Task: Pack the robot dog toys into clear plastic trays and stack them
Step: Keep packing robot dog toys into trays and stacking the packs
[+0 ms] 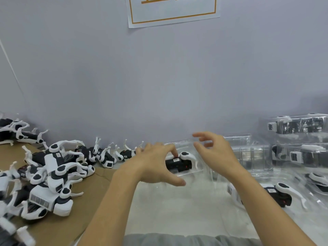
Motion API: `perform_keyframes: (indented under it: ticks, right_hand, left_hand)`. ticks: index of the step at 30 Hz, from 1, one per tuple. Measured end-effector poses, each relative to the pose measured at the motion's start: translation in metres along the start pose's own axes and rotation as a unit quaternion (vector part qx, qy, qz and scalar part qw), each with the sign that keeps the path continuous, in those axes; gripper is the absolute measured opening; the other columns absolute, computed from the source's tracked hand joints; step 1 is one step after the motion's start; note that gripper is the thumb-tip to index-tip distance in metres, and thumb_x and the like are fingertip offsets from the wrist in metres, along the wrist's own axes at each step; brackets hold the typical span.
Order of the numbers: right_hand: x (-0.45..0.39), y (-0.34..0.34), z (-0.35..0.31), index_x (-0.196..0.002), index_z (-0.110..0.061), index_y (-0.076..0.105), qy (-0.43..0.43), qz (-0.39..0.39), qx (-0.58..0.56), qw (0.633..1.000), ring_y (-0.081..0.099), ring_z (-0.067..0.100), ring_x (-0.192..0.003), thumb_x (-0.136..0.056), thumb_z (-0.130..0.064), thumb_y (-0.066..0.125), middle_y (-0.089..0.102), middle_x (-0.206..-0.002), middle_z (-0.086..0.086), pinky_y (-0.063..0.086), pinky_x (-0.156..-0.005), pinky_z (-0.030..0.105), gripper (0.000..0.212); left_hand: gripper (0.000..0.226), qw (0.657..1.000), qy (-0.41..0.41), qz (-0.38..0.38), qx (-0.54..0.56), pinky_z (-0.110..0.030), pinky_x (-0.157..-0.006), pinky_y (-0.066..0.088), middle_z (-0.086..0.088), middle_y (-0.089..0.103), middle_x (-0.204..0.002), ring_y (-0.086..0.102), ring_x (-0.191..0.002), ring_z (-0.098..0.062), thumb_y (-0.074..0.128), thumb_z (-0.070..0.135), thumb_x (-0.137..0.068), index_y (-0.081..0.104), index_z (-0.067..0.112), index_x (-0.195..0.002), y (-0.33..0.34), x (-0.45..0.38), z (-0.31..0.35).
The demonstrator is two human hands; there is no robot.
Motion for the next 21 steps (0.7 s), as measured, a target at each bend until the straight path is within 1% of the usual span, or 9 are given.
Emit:
perform_keyframes:
  ticks: [2,3,5,7,10,13,16,19,21]
  right_hand:
    - [0.001,-0.002,-0.002,-0.132,-0.036,0.056,0.020,-0.002,-0.031,0.999,0.057,0.015,-0.112,-0.093,-0.038,0.063,0.056,-0.123,-0.007,0.050,-0.092,0.035,0.039]
    - [0.002,-0.002,-0.004,-0.138,-0.037,0.050,0.029,-0.006,-0.044,0.999,0.055,0.017,-0.116,-0.093,-0.042,0.063,0.053,-0.129,-0.006,0.050,-0.096,0.039,0.048]
    - [0.004,-0.001,-0.006,-0.145,-0.039,0.040,0.040,-0.017,-0.067,0.997,0.051,0.019,-0.124,-0.091,-0.045,0.065,0.047,-0.138,-0.004,0.047,-0.102,0.043,0.060]
    - [0.005,0.000,-0.009,-0.148,-0.039,0.036,0.042,-0.026,-0.079,0.996,0.049,0.019,-0.127,-0.090,-0.046,0.065,0.044,-0.144,-0.003,0.046,-0.103,0.042,0.064]
    - [0.005,0.003,-0.011,-0.148,-0.038,0.036,0.033,-0.041,-0.091,0.994,0.050,0.018,-0.127,-0.090,-0.047,0.064,0.045,-0.146,-0.003,0.046,-0.104,0.042,0.065]
    - [0.005,0.005,-0.012,-0.146,-0.038,0.039,0.027,-0.053,-0.096,0.994,0.052,0.017,-0.127,-0.088,-0.051,0.065,0.049,-0.143,-0.004,0.046,-0.105,0.044,0.065]
    - [0.006,0.005,-0.014,-0.144,-0.041,0.041,0.015,-0.063,-0.107,0.992,0.055,0.016,-0.125,-0.085,-0.053,0.067,0.052,-0.141,-0.005,0.047,-0.105,0.045,0.066]
    - [0.008,0.002,-0.018,-0.143,-0.043,0.040,-0.001,-0.065,-0.126,0.990,0.055,0.014,-0.125,-0.074,-0.061,0.069,0.053,-0.139,-0.008,0.047,-0.105,0.045,0.077]
    - [0.010,0.000,-0.024,-0.143,-0.046,0.038,-0.018,-0.053,-0.137,0.989,0.053,0.012,-0.126,-0.067,-0.064,0.068,0.051,-0.139,-0.010,0.047,-0.105,0.043,0.084]
  left_hand:
    - [0.067,0.997,0.021,0.078,-0.017,-0.035,-0.096,0.022,0.015,0.040,-0.123,0.031,-0.115,-0.015,0.073,0.072,-0.055,0.042,0.052,-0.110,-0.009,-0.001,0.004]
    - [0.069,0.991,0.027,0.128,-0.025,-0.035,-0.097,0.019,0.014,0.038,-0.125,0.030,-0.116,-0.016,0.074,0.071,-0.055,0.042,0.050,-0.112,-0.014,-0.002,0.006]
    - [0.076,0.970,0.023,0.233,-0.063,-0.041,-0.106,0.018,0.008,0.034,-0.136,0.028,-0.124,-0.022,0.076,0.070,-0.054,0.045,0.044,-0.119,-0.023,-0.001,0.008]
    - [0.084,0.940,0.008,0.321,-0.112,-0.050,-0.113,0.014,-0.001,0.031,-0.147,0.026,-0.131,-0.029,0.079,0.069,-0.053,0.049,0.038,-0.126,-0.031,0.003,0.011]
    - [0.087,0.903,0.008,0.405,-0.144,-0.057,-0.113,0.012,-0.012,0.036,-0.148,0.030,-0.132,-0.040,0.087,0.062,-0.048,0.057,0.029,-0.123,-0.041,0.010,0.014]
    - [0.085,0.877,0.018,0.455,-0.156,-0.058,-0.111,0.010,-0.014,0.038,-0.146,0.029,-0.131,-0.038,0.090,0.058,-0.045,0.061,0.026,-0.117,-0.048,0.016,0.014]
    - [0.084,0.864,0.037,0.477,-0.156,-0.060,-0.112,0.012,-0.013,0.037,-0.148,0.028,-0.133,-0.037,0.091,0.056,-0.045,0.061,0.026,-0.117,-0.052,0.020,0.015]
    - [0.083,0.854,0.054,0.496,-0.148,-0.061,-0.112,0.013,-0.012,0.036,-0.148,0.027,-0.135,-0.036,0.091,0.055,-0.046,0.060,0.026,-0.118,-0.057,0.024,0.017]
    - [0.084,0.852,0.062,0.499,-0.144,-0.061,-0.112,0.013,-0.012,0.036,-0.148,0.027,-0.135,-0.036,0.091,0.054,-0.046,0.061,0.027,-0.119,-0.059,0.026,0.019]
Point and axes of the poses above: each hand's wrist, its own x-axis away from the middle knuckle, its own y-axis out of the palm, z = x × y, the point moved 6 cm from there along -x, towards the middle knuckle
